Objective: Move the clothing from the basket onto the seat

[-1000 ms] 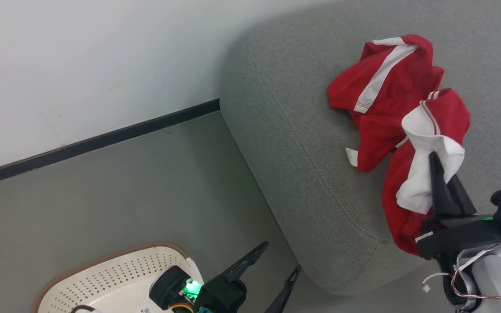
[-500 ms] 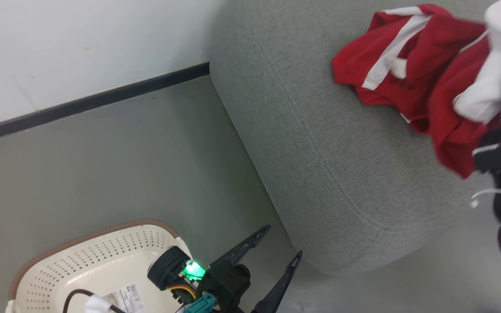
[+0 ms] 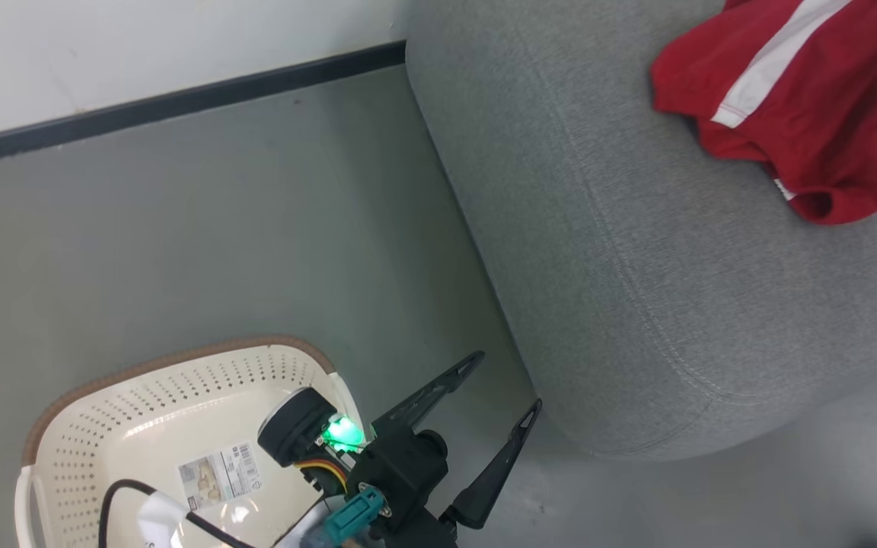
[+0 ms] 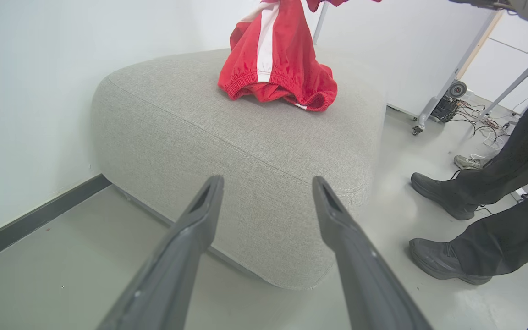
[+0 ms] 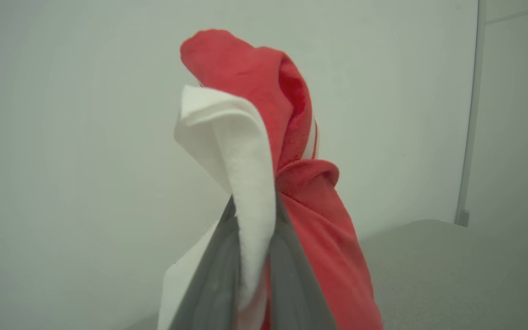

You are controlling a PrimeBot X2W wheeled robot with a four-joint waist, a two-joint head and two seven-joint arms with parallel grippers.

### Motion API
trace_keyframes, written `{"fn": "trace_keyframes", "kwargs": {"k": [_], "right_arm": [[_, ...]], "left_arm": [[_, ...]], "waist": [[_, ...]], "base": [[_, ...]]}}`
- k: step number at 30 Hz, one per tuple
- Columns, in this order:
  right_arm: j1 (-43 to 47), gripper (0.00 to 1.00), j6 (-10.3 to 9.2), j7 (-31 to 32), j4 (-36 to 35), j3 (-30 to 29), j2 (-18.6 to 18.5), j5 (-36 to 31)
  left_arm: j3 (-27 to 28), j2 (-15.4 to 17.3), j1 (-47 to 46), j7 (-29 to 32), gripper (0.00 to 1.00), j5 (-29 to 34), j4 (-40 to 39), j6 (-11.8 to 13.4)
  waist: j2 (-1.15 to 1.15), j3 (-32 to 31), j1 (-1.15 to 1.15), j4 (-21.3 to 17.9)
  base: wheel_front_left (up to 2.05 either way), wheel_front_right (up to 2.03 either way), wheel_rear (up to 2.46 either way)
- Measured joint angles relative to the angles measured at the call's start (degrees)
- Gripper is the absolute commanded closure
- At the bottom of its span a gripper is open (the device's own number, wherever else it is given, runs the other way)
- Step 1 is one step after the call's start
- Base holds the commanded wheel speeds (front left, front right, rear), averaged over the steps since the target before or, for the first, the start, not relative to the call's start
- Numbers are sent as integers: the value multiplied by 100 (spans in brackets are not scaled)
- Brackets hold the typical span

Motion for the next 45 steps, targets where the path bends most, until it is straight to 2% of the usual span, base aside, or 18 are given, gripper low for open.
{"fn": "trace_keyframes", "kwargs": {"k": [5,9,14,22,33,34,35,45], "right_arm": [[-311,100,105,-1,299,-141,-205,0],[-410,100,113,-18,582,-267,-258,62],[-410,100,127,-18,1014,-349,-201,163],[-424,100,187,-18,1745,-367,124,209],[-776,100,320,-18,2008,-405,18,131],[-803,80,331,-18,2068,-412,5,130],[-836,1,331,-16,2125,-415,-1,127],[-900,0,431,-18,2297,-281,90,-68]], "left_arm": [[-21,-10,-159,43,0,145,-87,-30],[-44,-10,-272,64,0,179,-170,-48],[-33,21,-386,100,0,237,-208,-51],[14,120,-498,144,0,268,-170,-86],[-49,107,-599,134,0,267,-33,-99],[-54,96,-602,127,0,267,-16,-100],[-62,80,-604,108,0,267,4,-100],[-75,-38,-626,-109,0,227,237,-101]], "waist": [[0,247,0,138],[0,459,0,245],[0,732,0,353],[0,1079,0,408],[0,1119,-1,427],[0,1114,-1,439],[-1,1107,-1,454],[0,930,-1,579]], "base": [[0,0,0],[0,0,0],[0,0,0],[0,0,0],[0,0,0],[0,0,0],[0,0,0],[0,0,0]]}}
